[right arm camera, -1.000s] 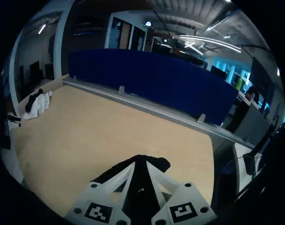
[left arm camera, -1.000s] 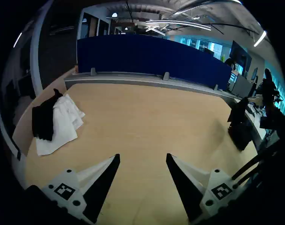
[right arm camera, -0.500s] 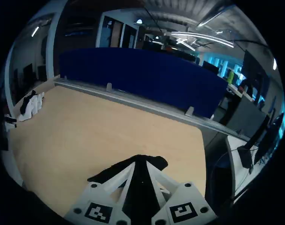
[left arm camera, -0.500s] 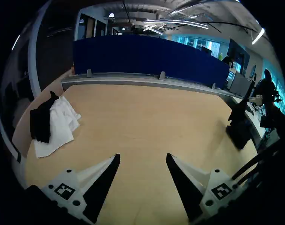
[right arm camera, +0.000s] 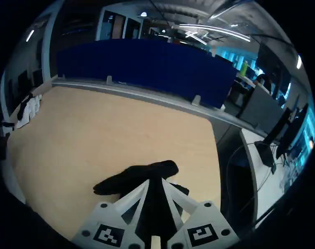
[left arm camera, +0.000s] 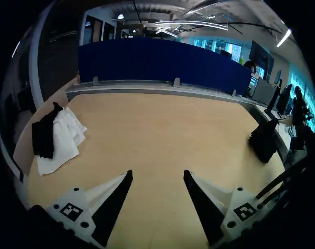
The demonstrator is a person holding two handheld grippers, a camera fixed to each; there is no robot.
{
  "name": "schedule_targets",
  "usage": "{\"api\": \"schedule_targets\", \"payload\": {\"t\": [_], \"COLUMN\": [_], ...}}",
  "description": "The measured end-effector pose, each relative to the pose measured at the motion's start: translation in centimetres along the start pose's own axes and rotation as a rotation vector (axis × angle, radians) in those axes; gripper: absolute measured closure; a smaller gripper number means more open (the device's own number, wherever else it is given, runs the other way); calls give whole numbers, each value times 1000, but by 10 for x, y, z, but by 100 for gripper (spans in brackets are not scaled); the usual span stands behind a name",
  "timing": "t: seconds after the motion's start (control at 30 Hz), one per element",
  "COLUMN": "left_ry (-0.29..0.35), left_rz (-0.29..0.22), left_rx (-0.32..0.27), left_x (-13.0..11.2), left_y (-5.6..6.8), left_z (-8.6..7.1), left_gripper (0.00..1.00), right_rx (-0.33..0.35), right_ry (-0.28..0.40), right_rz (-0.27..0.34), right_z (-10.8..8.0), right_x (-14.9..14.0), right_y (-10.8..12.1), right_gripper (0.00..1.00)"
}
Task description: Fold towel
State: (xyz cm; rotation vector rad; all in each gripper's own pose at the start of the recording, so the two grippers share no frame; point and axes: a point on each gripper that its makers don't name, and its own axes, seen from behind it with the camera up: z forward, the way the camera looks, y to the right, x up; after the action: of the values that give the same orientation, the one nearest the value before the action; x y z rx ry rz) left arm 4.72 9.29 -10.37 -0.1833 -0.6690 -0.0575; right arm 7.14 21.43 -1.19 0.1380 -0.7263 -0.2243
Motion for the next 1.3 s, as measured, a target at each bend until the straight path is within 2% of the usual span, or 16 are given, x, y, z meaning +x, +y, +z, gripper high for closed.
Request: {"api": "schedule_targets", "payload": {"t": [0.37,0.77,1.07,1.3], "left_ry": [-2,-2,3,4], "left_rz": [7,14,14,16], "left_rx": [3,10,17,21], "left_x": [-3,-7,-5,-1], "left_y": [1,2,1,1], "left_z": [-3,-9,-12,-14], "left_gripper": [9,9,9,9], "right_rx": [-65,-116,-135,-163], "right_ry": [-58,-160,-201,-210], "right_rz": [77,182,226,236], "right_z": [-21,-12,-9,-3], "right_x": [-62,-139,-170,-178], "right_y": [25,27,26,30], "right_gripper": [94,94,94,94]}}
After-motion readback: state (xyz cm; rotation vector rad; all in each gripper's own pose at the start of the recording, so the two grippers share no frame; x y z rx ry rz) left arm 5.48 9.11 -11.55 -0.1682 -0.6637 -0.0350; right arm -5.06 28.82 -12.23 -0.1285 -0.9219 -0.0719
